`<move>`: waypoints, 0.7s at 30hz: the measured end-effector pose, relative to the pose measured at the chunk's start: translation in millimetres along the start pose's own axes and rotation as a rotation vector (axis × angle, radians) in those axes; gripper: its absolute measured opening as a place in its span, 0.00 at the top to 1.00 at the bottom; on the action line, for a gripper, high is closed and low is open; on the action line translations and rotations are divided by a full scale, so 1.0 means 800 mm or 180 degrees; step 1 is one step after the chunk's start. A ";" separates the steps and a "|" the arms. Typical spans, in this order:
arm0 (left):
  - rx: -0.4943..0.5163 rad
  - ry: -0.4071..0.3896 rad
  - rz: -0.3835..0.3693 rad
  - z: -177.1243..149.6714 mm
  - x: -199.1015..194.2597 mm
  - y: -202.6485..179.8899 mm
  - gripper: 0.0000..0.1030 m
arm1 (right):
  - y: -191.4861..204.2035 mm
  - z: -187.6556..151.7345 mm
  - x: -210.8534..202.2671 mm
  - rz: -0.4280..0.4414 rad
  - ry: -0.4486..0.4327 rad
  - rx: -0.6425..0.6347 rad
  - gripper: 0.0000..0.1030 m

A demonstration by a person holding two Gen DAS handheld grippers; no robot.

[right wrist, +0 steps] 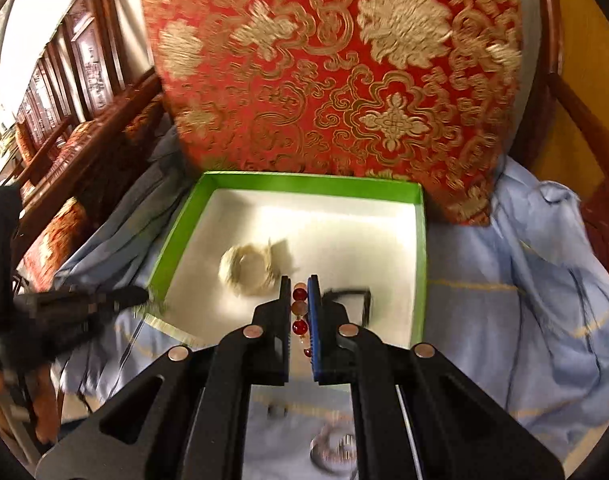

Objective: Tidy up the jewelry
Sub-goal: 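Carry the bead bracelet and jade charms into the box and open both tools, then move both tools back toward the jewelry left on the cloth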

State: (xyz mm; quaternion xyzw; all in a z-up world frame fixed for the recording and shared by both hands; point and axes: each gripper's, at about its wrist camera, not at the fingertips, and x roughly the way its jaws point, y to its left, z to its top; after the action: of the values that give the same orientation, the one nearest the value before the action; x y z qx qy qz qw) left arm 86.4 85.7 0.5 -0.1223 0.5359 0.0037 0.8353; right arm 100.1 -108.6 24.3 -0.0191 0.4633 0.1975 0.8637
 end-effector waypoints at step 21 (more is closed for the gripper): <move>0.0375 0.0345 -0.0032 -0.075 0.012 0.003 0.68 | -0.038 -0.119 -0.006 0.0031 0.0722 -0.0087 0.65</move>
State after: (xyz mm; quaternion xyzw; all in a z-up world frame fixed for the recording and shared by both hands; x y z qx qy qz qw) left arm 36.2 74.0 -32.3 -0.0757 0.5790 -0.0386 0.8109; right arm 33.5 -158.8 -30.8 -0.0509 0.5555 0.2046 0.8044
